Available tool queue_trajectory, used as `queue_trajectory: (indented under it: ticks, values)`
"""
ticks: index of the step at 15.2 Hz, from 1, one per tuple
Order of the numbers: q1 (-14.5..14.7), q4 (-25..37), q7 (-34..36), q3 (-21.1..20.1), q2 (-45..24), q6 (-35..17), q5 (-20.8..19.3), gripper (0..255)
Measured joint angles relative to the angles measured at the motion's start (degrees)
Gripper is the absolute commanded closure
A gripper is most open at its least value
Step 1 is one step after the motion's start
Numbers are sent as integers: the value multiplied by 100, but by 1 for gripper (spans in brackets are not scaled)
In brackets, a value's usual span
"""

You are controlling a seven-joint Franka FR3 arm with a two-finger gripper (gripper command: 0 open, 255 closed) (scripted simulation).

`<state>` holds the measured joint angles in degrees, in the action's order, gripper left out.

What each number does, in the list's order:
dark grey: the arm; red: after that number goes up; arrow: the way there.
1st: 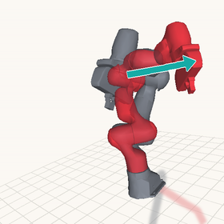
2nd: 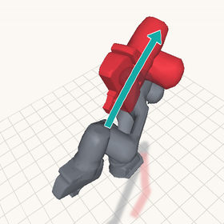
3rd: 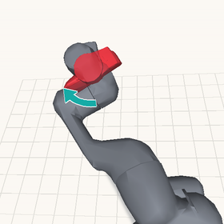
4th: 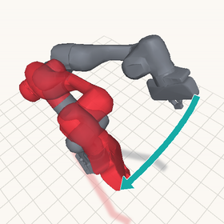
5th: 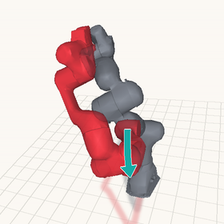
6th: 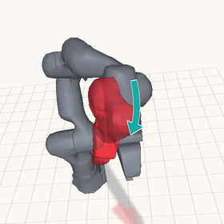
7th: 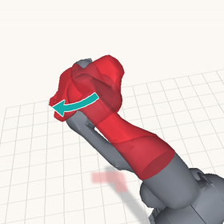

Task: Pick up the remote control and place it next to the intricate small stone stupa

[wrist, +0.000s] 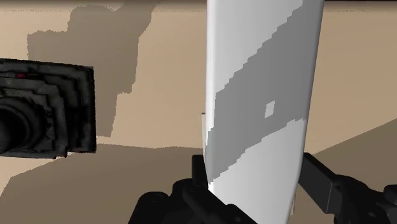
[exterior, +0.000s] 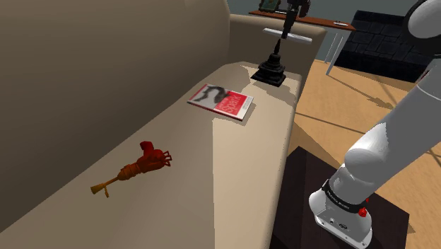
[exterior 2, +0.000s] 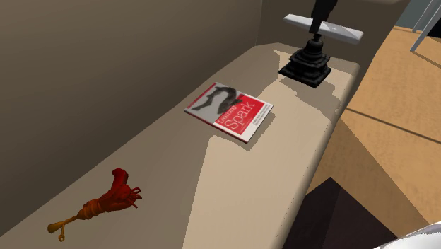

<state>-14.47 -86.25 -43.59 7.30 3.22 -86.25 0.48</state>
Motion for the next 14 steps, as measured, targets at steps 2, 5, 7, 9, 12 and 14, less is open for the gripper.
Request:
queue_trajectory:
  ticks: [2,5,7,9,12,14]
  values:
    - [-127,166,-271,146,-134,36,28,255]
    - [-339,330,-700,372,-305,42,79,255]
    - [-489,578,-990,520,-475,129,132,255]
    - [-639,808,-1261,654,-676,174,199,255]
    - [-906,1284,-1694,859,-1036,318,333,255]
    - [-1100,1588,-1973,977,-1293,389,436,255]
